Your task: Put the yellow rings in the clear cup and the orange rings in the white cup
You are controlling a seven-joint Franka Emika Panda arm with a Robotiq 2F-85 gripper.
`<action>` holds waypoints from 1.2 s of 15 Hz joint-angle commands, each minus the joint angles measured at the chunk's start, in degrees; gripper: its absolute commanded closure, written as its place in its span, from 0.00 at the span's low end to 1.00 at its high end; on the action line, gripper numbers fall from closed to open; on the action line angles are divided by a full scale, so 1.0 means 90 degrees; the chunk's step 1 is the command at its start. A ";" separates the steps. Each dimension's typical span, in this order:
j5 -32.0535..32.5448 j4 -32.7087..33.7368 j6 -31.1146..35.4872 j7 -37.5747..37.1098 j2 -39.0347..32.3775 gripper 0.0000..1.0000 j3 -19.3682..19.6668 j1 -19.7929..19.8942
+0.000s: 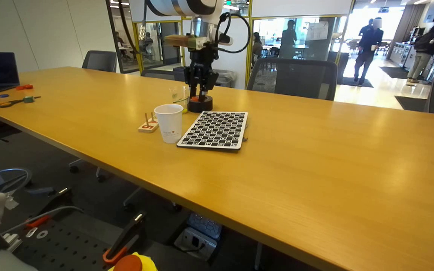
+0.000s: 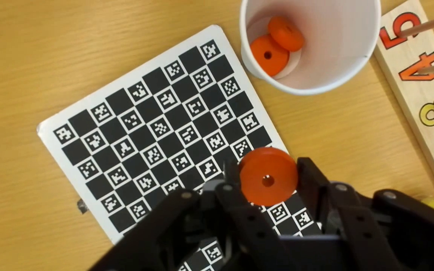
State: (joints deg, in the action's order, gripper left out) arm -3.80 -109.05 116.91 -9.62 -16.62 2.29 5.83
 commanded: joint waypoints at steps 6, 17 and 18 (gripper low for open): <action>-0.0081 -0.1017 0.0091 -0.0330 0.0918 0.79 0.0012 -0.0303; -0.0265 -0.1529 0.0024 -0.0323 0.1196 0.79 -0.0090 -0.0477; -0.0306 -0.1546 0.0022 -0.0310 0.1204 0.79 -0.0095 -0.0481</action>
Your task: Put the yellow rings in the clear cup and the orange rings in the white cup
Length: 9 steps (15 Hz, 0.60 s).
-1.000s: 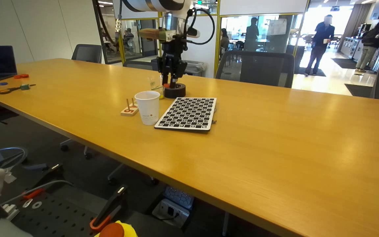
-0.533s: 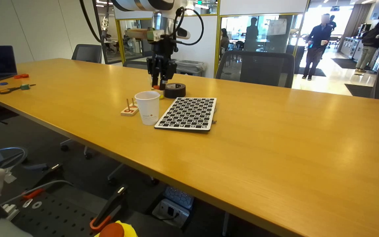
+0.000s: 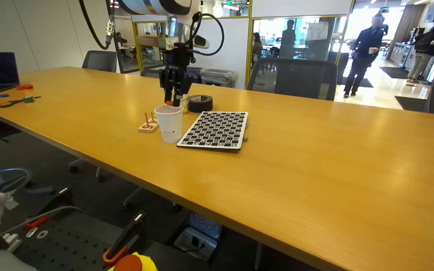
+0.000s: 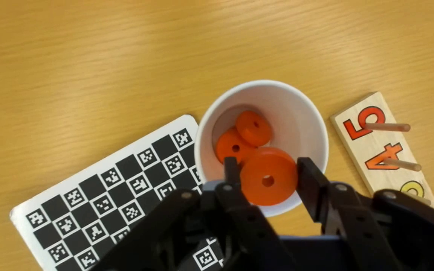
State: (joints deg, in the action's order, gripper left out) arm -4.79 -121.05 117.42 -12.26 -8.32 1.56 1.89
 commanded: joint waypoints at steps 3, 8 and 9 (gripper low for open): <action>-0.0316 -0.0237 -0.0060 0.0017 0.0267 0.33 -0.0020 -0.0040; -0.0251 -0.0388 0.0173 0.0133 0.0353 0.03 0.0019 -0.0011; -0.0189 -0.0467 0.0269 0.0131 0.0435 0.00 0.0048 0.0004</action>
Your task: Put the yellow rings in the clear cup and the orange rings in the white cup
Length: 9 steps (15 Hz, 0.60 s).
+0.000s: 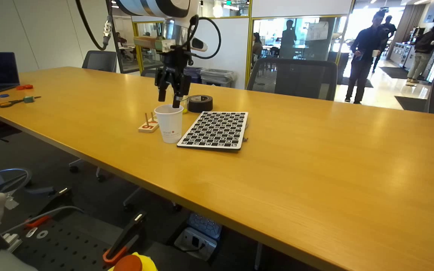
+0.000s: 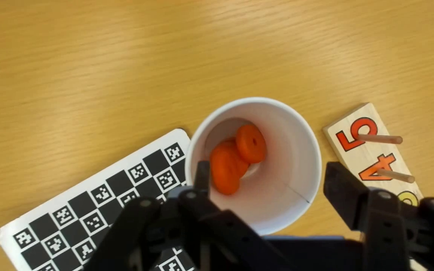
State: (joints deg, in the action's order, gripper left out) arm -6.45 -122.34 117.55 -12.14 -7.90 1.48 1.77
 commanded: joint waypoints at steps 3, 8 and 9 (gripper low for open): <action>0.0240 -0.0739 0.0406 0.0139 0.0995 0.00 0.0207 0.0118; 0.0632 -0.1594 -0.0024 0.0146 0.2649 0.00 0.0420 0.0378; 0.0658 -0.1768 -0.0121 0.0155 0.2998 0.00 0.0436 0.0434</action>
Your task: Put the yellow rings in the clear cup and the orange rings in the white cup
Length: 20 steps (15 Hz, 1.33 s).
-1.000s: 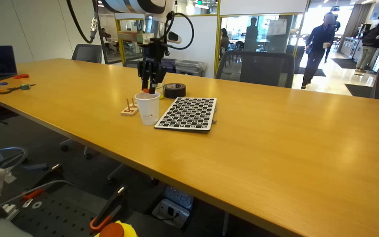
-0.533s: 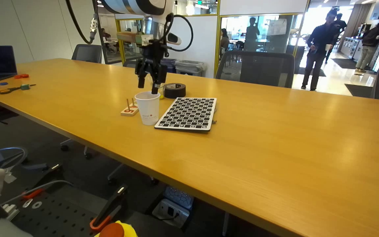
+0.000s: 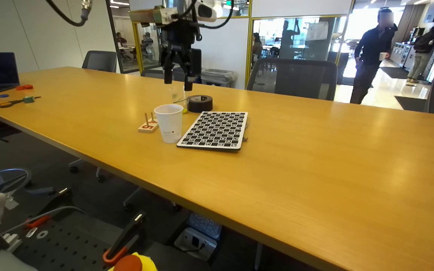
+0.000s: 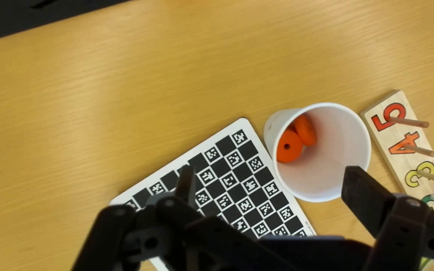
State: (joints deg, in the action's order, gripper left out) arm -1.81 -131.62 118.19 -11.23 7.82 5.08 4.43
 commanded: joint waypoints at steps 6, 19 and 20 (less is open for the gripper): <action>0.0361 -0.1422 -0.1195 0.0036 0.3256 0.00 -0.0032 0.0474; 0.1027 -0.2009 -0.2374 0.0120 0.4833 0.00 0.0110 0.0882; 0.1005 -0.2047 -0.2385 0.0127 0.4887 0.00 0.0144 0.0900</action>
State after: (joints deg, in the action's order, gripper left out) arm 6.75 -147.49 95.20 -11.03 47.77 5.62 11.62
